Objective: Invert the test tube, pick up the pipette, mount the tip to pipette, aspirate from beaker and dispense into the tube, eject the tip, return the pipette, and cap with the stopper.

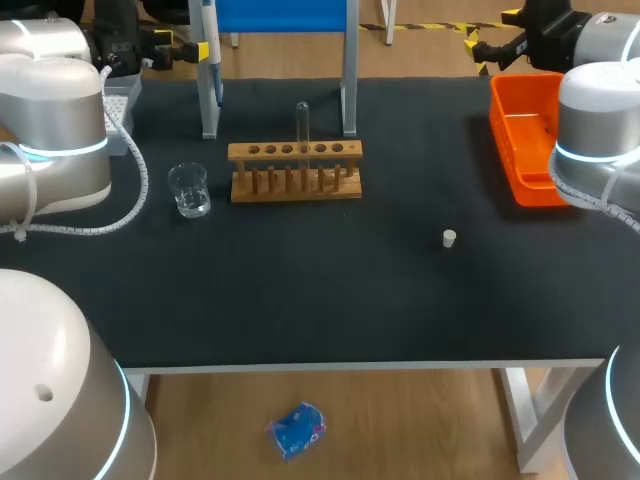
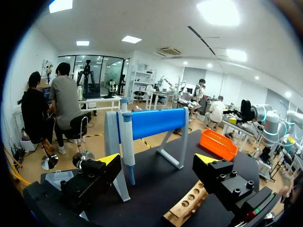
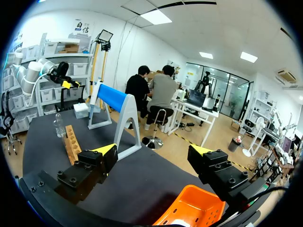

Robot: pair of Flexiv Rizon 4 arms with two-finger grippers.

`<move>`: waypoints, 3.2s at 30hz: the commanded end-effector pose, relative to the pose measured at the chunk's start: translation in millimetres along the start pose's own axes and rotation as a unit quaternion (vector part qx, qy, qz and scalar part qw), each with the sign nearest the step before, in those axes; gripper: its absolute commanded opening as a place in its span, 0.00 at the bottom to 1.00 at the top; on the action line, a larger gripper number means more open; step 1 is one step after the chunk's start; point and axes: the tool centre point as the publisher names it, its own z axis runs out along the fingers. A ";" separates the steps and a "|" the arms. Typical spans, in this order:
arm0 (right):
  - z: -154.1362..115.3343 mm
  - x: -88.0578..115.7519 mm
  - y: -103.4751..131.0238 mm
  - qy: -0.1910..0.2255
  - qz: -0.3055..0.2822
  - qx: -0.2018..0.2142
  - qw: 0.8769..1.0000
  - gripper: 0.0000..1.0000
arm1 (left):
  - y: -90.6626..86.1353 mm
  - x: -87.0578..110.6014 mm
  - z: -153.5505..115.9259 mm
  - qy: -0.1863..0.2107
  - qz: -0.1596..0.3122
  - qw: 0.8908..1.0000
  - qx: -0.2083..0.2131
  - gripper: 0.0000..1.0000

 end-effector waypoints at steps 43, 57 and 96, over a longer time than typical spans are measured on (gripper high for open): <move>-0.2 0.0 -0.4 0.000 0.000 0.000 1.000 1.00 | 3.1 38.6 -25.9 0.104 0.101 0.989 -0.016 1.00; -0.2 0.0 -0.4 0.000 0.000 0.000 1.000 1.00 | 36.3 87.5 -35.4 0.195 0.177 0.963 -0.050 1.00; 1.1 -12.8 14.0 0.055 -0.023 -0.006 0.998 1.00 | 69.1 112.5 -30.0 0.232 0.203 0.947 -0.092 1.00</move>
